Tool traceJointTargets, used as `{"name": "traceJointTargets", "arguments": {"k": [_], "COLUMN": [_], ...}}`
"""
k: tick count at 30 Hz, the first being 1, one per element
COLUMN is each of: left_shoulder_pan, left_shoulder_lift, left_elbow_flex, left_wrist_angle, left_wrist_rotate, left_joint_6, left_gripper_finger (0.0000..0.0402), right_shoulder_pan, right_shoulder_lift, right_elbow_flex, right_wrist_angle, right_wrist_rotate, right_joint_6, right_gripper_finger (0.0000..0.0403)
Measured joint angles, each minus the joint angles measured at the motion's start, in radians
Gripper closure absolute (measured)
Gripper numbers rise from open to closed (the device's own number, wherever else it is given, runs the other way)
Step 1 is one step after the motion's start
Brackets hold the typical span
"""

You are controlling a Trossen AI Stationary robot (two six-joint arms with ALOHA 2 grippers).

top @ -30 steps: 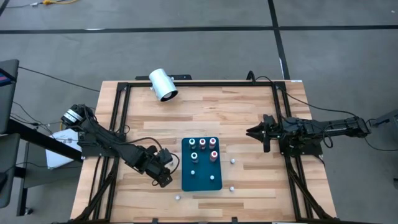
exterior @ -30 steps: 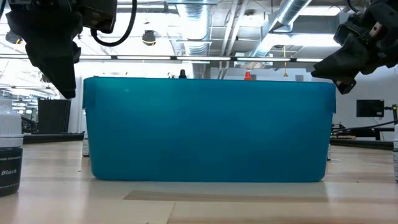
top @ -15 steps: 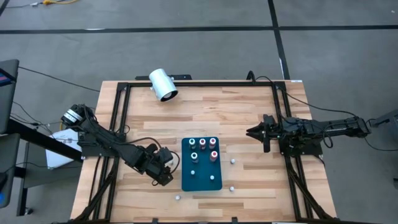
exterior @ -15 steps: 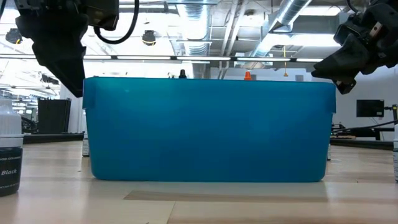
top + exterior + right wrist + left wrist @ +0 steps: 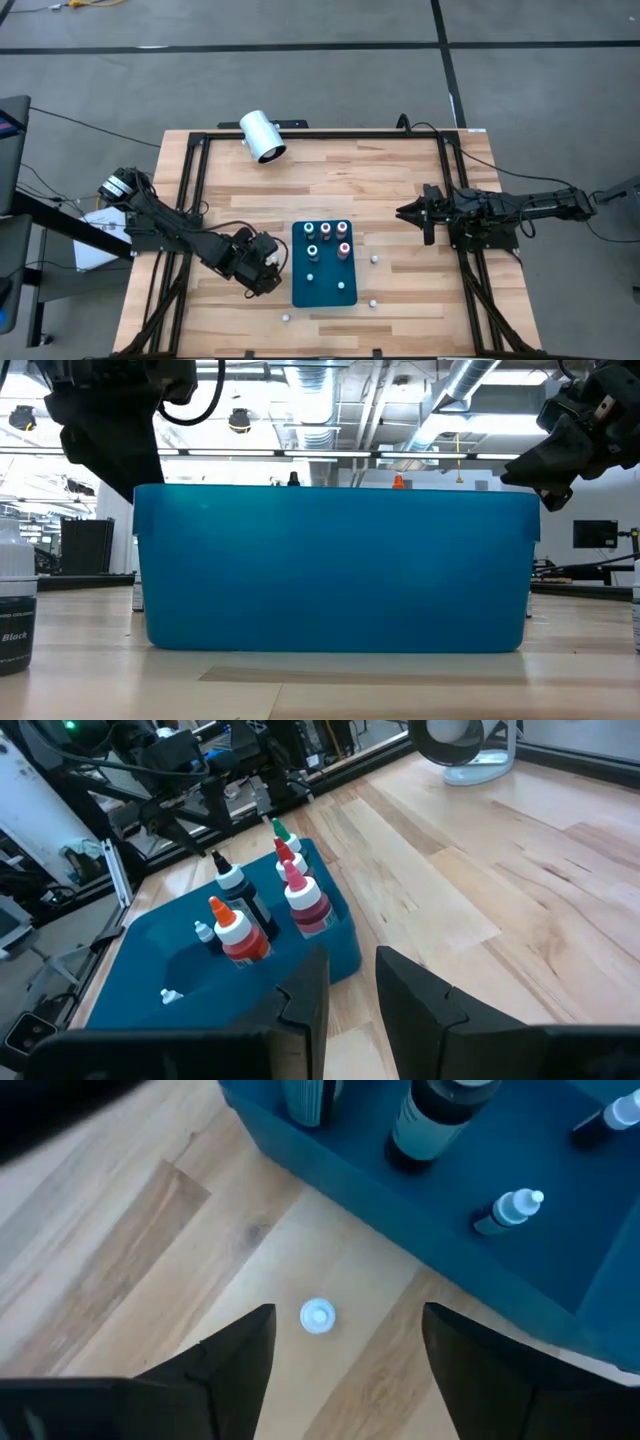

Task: Pick & Place food coloring
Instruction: Put the top small black food coloring bottle into the blue container

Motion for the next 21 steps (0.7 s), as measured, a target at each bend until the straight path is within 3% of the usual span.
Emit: {"name": "traceJointTargets", "arguments": {"k": [8, 21], "left_shoulder_pan": [-0.006, -0.039], "left_shoulder_lift": [0.001, 0.001], "left_elbow_flex": [-0.067, -0.109], "left_wrist_angle": [0.044, 0.121], "left_wrist_rotate": [0.016, -0.031], "left_joint_6": [-0.086, -0.082], "left_gripper_finger": [0.0156, 0.0156], "right_shoulder_pan": [0.0, 0.0], "right_shoulder_lift": [0.0, 0.0], "right_elbow_flex": [0.0, 0.0], "right_wrist_angle": [-0.001, -0.002], "right_wrist_rotate": [0.0, 0.0], "right_joint_6": [0.0, 0.0], "right_gripper_finger": [0.0327, 0.0327]}}
